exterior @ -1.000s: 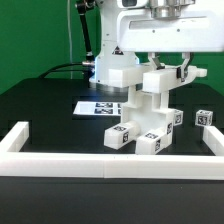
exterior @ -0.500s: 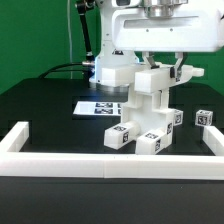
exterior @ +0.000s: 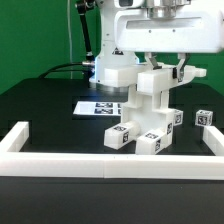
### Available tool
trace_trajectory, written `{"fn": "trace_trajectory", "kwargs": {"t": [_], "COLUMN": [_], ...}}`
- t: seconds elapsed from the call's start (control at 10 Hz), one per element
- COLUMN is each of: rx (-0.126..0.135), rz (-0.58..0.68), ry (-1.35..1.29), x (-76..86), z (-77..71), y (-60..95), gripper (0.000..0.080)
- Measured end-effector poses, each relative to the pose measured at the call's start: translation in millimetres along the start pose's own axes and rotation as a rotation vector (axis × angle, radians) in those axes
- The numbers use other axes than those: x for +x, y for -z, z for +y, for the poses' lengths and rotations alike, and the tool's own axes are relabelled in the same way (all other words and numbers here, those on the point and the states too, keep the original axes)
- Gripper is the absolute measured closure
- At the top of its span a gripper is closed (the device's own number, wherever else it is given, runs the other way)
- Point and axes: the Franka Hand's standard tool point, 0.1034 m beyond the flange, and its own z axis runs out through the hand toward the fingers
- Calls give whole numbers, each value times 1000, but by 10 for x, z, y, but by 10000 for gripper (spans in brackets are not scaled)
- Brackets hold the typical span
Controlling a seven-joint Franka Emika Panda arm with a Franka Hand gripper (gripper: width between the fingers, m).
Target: Assemble chair
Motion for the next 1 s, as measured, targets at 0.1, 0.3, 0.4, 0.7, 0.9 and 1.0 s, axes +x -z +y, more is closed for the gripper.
{"fn": "trace_trajectory", "kwargs": {"t": [0.1, 0.3, 0.4, 0.7, 0.9, 1.0], "rx": [2, 8, 8, 8, 9, 9], "rz": [3, 15, 16, 16, 18, 18], "ry": [2, 9, 12, 12, 12, 11], "x": [-3, 13, 15, 16, 22, 23], "z": [-8, -20, -20, -20, -15, -15], "y": [-1, 2, 3, 3, 4, 4], "gripper": [509, 509, 509, 509, 509, 509]}}
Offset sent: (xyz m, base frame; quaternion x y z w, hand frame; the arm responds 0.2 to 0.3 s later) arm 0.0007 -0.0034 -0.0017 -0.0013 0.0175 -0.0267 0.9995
